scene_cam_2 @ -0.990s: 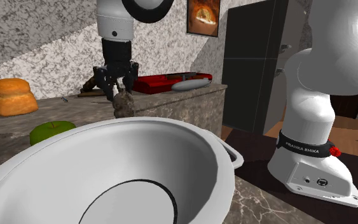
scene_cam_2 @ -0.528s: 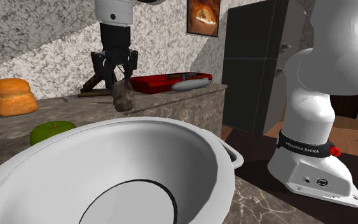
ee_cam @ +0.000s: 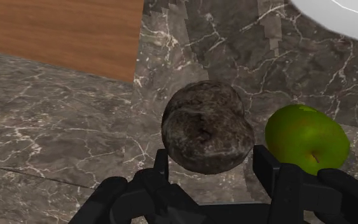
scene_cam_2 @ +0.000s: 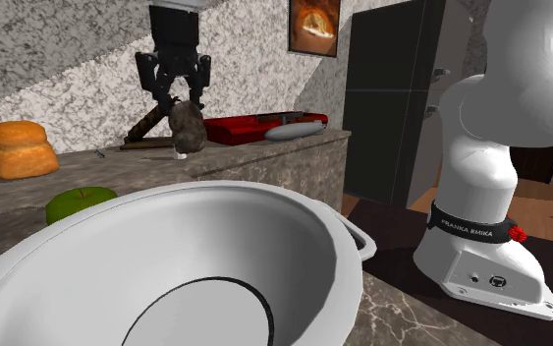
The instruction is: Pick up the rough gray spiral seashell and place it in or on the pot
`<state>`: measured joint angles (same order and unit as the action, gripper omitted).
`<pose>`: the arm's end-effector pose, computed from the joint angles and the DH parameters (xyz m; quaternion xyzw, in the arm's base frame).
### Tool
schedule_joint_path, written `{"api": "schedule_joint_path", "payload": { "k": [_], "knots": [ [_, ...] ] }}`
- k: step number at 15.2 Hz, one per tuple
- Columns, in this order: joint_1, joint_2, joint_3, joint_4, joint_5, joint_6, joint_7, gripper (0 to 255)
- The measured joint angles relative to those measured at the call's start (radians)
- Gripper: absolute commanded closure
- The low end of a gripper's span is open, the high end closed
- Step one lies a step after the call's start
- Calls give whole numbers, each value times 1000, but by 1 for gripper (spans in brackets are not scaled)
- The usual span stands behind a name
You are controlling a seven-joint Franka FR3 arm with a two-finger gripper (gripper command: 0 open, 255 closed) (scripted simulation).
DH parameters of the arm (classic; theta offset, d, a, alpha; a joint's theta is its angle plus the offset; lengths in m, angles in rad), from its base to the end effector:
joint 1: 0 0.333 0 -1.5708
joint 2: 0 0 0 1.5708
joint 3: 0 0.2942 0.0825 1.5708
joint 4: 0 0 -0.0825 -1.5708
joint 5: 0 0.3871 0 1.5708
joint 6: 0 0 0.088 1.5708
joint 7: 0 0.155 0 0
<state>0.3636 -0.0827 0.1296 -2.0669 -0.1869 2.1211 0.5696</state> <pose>0.4957 0.2490 0.4127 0.9938 0.0055 0.1028 0.0416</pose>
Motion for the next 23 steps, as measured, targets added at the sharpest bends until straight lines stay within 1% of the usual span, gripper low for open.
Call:
{"api": "schedule_joint_path", "payload": {
  "k": [5, 10, 13, 15, 18, 20, 23],
  "knots": [
    [39, -60, 46, -48, 6, -25, 78, 255],
    [93, -118, 117, -94, 20, -54, 191, 255],
    [123, -154, 156, -105, 35, -89, 247, 255],
    [145, -172, 187, -127, 44, -93, 295, 255],
    [174, -177, 233, -109, 54, -126, 361, 255],
    [195, -197, 261, -127, 67, -133, 403, 255],
    [221, -183, 310, -97, 72, -162, 472, 255]
  ]
}}
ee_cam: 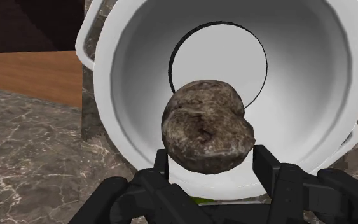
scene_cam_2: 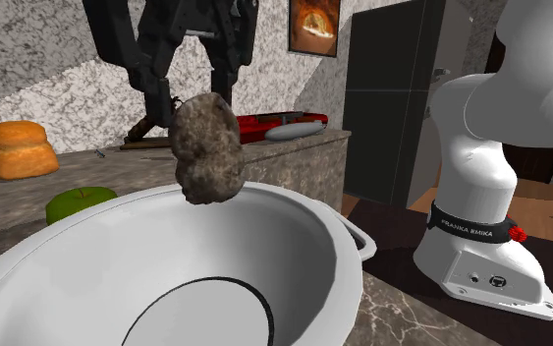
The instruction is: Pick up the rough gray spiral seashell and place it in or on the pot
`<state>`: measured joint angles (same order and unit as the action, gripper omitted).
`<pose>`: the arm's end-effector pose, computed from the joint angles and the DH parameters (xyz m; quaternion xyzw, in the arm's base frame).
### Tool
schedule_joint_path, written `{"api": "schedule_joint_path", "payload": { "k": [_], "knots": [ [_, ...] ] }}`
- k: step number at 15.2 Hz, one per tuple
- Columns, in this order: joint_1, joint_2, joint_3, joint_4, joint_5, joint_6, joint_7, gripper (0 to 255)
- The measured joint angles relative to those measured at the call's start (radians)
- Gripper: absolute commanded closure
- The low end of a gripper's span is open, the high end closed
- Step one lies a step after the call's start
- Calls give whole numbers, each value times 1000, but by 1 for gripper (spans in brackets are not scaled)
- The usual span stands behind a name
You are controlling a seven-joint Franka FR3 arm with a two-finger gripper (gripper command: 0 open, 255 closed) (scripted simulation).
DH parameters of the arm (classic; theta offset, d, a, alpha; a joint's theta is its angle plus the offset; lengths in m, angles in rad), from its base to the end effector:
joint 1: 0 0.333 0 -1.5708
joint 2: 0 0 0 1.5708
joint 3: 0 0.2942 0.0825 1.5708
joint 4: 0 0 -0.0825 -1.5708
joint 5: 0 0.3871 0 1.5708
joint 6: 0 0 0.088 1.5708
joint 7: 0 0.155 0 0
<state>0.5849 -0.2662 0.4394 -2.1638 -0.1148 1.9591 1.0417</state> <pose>0.2645 0.4189 0.4326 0.9938 0.0063 0.1025 0.0418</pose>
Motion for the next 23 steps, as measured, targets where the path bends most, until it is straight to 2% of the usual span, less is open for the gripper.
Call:
{"api": "schedule_joint_path", "payload": {
  "k": [4, 18, 23],
  "knots": [
    [22, 17, 45, 3, 0, 3, 69, 255],
    [16, 87, 68, -123, -45, 184, 136, 255],
    [16, 89, 69, -130, -48, 193, 139, 255]
  ]
}}
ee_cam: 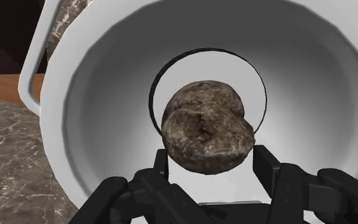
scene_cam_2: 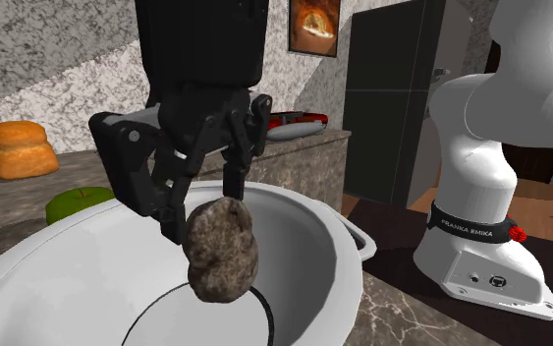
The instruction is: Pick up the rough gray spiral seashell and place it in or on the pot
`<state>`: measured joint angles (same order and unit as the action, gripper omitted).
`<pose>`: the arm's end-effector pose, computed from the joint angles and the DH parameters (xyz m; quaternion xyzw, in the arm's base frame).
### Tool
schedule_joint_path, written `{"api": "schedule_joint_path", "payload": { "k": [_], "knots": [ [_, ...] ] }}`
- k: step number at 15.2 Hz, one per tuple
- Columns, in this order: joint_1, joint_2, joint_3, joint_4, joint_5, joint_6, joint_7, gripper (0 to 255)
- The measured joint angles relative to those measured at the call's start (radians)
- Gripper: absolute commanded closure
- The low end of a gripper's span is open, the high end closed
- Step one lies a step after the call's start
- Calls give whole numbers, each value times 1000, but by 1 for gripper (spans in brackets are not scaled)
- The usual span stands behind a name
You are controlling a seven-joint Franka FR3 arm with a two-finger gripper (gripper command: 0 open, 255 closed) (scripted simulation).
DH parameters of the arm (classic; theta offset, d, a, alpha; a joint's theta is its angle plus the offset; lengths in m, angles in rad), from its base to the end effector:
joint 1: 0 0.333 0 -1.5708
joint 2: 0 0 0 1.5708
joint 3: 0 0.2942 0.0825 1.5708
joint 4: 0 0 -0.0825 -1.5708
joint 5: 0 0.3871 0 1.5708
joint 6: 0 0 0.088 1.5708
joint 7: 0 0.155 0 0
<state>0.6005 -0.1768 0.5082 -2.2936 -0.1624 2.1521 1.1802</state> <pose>0.2355 0.4384 0.3459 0.9938 0.0055 0.1026 0.0418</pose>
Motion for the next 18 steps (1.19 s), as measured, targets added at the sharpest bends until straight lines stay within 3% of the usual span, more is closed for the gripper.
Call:
{"api": "schedule_joint_path", "payload": {
  "k": [1, 2, 8, 13, 18],
  "knots": [
    [0, 0, 0, 0, 0, 0, 0, 255],
    [0, 0, 0, 0, 0, 0, 0, 0],
    [0, 0, 0, 0, 0, 1, 0, 0],
    [13, -47, -1, 69, 35, -108, -22, 0],
    [14, -53, -2, 80, 39, -125, -27, 0]
  ]
}}
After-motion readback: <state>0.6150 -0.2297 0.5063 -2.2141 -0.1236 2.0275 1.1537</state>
